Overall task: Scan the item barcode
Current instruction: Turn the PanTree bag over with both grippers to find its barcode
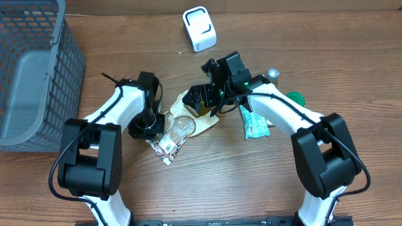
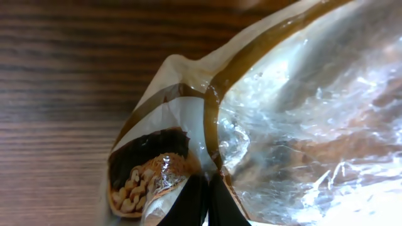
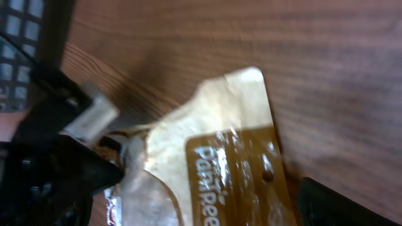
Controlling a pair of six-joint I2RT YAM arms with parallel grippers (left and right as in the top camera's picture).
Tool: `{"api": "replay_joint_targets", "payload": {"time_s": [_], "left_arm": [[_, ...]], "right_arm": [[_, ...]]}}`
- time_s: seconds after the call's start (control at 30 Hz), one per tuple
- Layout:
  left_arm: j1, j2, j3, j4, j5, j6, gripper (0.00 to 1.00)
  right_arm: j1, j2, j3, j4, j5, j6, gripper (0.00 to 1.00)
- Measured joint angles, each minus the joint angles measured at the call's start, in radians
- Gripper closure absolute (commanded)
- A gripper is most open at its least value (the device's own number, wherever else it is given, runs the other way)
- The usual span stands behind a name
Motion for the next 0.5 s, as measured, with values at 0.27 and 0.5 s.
{"api": "replay_joint_targets", "payload": {"time_s": [0.27,0.5], "left_arm": [[0.000,0.000,0.000,0.019,0.000,0.000,0.96],[0.000,0.000,0.000,0.037,0.000,0.000,0.96]], "right_arm": [[0.000,0.006,0.003,-0.020,0.016,-0.007,0.00],[0.016,0.053,0.004,-0.072,0.014,-0.008,0.00]]}}
